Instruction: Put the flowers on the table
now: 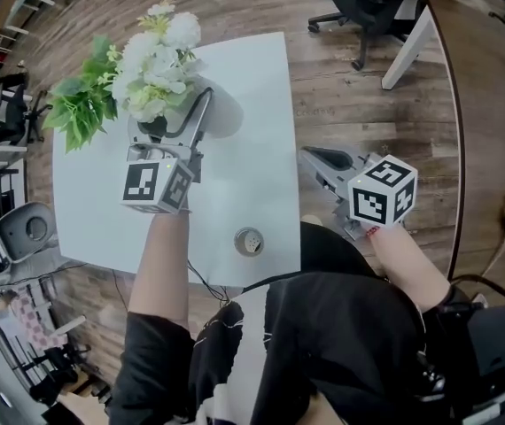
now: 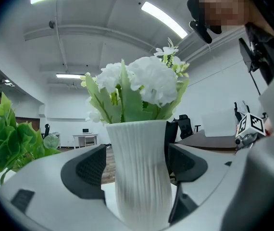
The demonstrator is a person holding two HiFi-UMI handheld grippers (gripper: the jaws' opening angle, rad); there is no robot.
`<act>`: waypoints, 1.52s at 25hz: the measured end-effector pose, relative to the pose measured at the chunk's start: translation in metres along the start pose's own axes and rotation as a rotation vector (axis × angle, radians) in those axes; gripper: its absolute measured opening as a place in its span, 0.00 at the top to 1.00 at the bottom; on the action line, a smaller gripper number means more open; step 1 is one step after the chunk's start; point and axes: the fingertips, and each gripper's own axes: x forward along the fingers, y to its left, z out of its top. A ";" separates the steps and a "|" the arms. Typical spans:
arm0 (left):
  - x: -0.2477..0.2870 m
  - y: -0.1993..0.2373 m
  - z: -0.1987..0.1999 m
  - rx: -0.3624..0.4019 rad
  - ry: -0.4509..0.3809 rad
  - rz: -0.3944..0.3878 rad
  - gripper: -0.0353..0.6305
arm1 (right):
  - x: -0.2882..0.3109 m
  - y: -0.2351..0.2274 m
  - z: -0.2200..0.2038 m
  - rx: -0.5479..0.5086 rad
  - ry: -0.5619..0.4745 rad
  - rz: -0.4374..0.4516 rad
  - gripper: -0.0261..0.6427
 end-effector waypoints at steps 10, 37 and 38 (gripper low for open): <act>-0.020 -0.006 -0.005 0.011 0.021 -0.018 0.35 | 0.016 0.014 -0.007 -0.009 0.021 0.028 0.94; -0.220 -0.034 0.013 -0.163 -0.010 -0.056 0.71 | 0.052 0.150 -0.053 -0.077 -0.032 0.063 0.94; -0.231 -0.035 0.017 -0.161 -0.016 -0.060 0.72 | 0.051 0.161 -0.054 -0.087 -0.035 0.064 0.94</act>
